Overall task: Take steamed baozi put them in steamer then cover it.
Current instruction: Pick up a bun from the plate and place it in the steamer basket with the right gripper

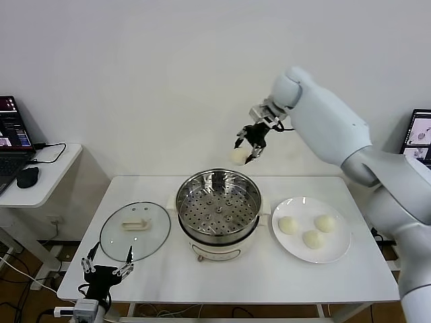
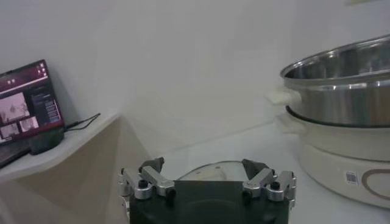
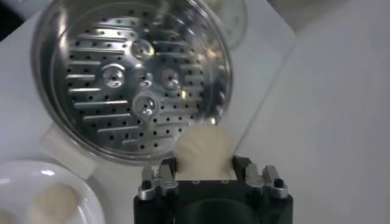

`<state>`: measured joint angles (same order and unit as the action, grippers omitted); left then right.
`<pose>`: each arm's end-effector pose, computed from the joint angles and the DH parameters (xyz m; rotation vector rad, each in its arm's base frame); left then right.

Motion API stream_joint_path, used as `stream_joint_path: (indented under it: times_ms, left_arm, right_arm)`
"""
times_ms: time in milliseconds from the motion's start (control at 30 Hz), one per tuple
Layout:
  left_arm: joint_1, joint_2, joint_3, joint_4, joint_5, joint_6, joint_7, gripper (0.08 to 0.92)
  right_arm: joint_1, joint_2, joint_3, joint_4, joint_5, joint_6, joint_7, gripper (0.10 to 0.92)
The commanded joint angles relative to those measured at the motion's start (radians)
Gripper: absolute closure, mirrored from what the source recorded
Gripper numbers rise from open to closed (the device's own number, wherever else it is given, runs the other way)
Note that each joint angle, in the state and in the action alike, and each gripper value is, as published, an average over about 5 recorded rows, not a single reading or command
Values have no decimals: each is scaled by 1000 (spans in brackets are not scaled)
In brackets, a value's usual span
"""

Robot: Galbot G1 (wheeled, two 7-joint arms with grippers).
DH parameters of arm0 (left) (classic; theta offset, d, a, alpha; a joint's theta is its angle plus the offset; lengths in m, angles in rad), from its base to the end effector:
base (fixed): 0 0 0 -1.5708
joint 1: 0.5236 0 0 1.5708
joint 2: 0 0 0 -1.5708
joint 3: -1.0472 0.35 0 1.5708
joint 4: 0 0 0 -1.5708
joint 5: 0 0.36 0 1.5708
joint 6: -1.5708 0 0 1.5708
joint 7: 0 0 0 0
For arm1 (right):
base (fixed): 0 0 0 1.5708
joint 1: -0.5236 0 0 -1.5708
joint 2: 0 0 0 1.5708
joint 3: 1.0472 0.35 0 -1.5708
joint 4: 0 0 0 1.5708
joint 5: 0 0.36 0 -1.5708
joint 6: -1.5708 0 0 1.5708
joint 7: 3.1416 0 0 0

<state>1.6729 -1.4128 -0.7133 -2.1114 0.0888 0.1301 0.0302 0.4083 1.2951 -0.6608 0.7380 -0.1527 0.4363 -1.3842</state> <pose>0.1558 0.0834 -0.3020 0.0873 -2.8976 -0.4645 0.6603 0.0481 0.0154 1.8765 -1.1479 1.9618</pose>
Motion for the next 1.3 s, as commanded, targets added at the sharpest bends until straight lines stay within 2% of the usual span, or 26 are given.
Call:
stream_joint_path:
  times_ms: [33,233,400,700,1300]
  left_arm:
    - [0,-1,-1,-2,2,0,1,177]
    - [0,-4,-2,0,6,1,3,177]
    - [8,-9,-4,-2,8,1,1,177]
    - [19,-18,-13,-14,28,1,-3,177]
    - [13,-21,-1,7,17,3,2,177]
  right_arm:
    - [15,45,-99,99,-116,375,70,440]
    - [-17,47,-98,187,-285,393,137,446]
    - [-39,59,-116,203,-338,393,168,445]
    - [-118,92,-91,164,-413,392,201,448]
    - [-203,200,37,-43,-621,392,287,448]
